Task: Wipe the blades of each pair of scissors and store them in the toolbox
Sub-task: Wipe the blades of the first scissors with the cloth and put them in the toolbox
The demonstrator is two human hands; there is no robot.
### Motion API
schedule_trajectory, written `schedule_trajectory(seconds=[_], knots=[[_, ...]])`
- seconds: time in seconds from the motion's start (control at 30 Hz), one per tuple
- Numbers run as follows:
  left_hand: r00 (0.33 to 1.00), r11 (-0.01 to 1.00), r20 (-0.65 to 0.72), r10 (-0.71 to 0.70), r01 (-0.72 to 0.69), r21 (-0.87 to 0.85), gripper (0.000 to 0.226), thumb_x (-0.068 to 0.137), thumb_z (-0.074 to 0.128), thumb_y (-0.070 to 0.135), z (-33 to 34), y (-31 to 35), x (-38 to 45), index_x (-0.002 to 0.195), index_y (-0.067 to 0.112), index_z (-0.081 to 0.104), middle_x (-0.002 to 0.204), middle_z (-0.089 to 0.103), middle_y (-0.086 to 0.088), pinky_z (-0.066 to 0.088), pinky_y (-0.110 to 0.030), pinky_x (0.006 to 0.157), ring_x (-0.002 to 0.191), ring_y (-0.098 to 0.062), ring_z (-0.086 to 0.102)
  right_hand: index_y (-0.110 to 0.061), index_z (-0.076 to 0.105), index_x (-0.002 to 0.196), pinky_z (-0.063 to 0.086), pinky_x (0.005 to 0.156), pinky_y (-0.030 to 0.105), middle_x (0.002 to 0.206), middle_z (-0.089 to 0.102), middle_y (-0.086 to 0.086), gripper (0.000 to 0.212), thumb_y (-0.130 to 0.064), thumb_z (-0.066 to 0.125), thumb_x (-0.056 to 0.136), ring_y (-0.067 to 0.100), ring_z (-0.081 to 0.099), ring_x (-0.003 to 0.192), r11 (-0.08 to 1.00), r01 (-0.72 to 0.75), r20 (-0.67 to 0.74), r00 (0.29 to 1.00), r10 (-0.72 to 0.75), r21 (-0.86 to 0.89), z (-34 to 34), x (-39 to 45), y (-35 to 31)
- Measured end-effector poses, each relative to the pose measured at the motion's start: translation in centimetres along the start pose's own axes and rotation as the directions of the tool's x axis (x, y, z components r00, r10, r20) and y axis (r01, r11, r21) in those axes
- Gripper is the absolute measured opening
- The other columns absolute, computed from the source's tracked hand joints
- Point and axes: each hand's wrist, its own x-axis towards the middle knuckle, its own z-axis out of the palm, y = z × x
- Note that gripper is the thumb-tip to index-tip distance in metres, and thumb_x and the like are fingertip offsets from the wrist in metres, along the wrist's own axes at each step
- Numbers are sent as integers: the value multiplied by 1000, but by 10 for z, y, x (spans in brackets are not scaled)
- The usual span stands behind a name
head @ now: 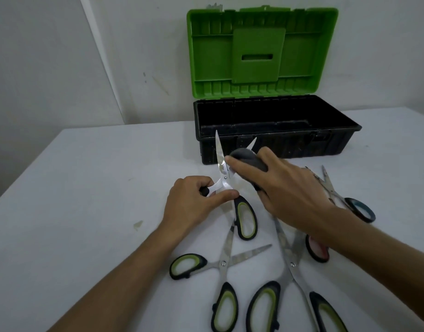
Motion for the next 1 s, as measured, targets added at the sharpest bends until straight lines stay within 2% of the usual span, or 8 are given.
schedule_trajectory(seconds=[0.17, 0.3, 0.37, 0.43, 0.57, 0.7, 0.87, 1.0], knots=[[1000, 999, 0, 30, -30, 15, 71, 63, 73, 68, 0, -2, 0, 54, 17, 24, 50, 22, 4, 19, -27, 50, 51, -13, 20, -33, 34, 147, 41, 39, 31, 107, 45, 6, 81, -11, 75, 80, 20, 51, 64, 999, -26, 35, 999, 27, -27, 10, 2, 7], [1000, 1000, -11, 5, -5, 19, 73, 62, 67, 75, 2, -3, 1, 56, 18, 22, 52, 21, 4, 19, -27, 51, 53, -13, 19, -31, 34, 150, 52, 48, 40, 114, 44, 8, 67, -21, 58, 88, 25, 55, 69, 986, -163, -20, 986, 163, 36, -1, 14, 17], [1000, 999, -5, -3, 3, 32, 73, 66, 69, 72, 2, -5, 2, 57, 18, 21, 52, 21, 3, 19, -29, 52, 54, -13, 18, -31, 31, 151, 51, 48, 35, 115, 44, 5, 66, -35, 55, 90, 16, 50, 70, 994, -78, 7, 997, 77, 77, -2, 9, 6], [1000, 999, 0, 21, -21, 39, 71, 69, 70, 69, 2, -6, 3, 57, 18, 22, 52, 22, 2, 20, -30, 51, 53, -13, 19, -33, 31, 151, 42, 46, 26, 112, 45, 1, 63, -47, 47, 91, 11, 43, 71, 997, -5, 81, 997, -1, 75, 1, 2, -3], [998, 998, 2, 58, -58, 22, 71, 65, 64, 75, 1, -5, 1, 55, 16, 26, 51, 22, 4, 21, -24, 48, 51, -13, 21, -41, 31, 151, 36, 46, 28, 110, 42, 2, 59, -36, 50, 96, 13, 41, 70, 1000, -4, 100, 995, 6, -15, 9, 6, 16], [1000, 1000, 19, 21, -21, -1, 69, 68, 72, 67, 1, -7, 2, 55, 17, 25, 53, 24, 1, 22, -28, 52, 53, -13, 21, -41, 36, 149, 36, 52, 30, 112, 41, 6, 54, -33, 49, 97, 18, 49, 74, 989, -143, 5, 990, 144, -37, -5, 19, 33], [999, 1000, 26, 26, -26, -5, 67, 69, 72, 65, 0, -6, 3, 54, 18, 27, 52, 25, 2, 22, -28, 51, 50, -11, 22, -36, 45, 145, 37, 44, 26, 105, 47, 7, 58, -22, 62, 91, 11, 37, 70, 992, 123, 84, 989, -125, 27, 1, 7, 12], [999, 998, -25, 47, -48, -49, 68, 70, 74, 62, -3, -5, 1, 53, 15, 28, 52, 25, 2, 21, -23, 50, 51, -11, 22, -42, 41, 146, 48, 48, 34, 111, 44, 7, 58, -22, 60, 94, 21, 53, 75, 998, -59, 36, 998, 59, 10, 0, 25, 23]])
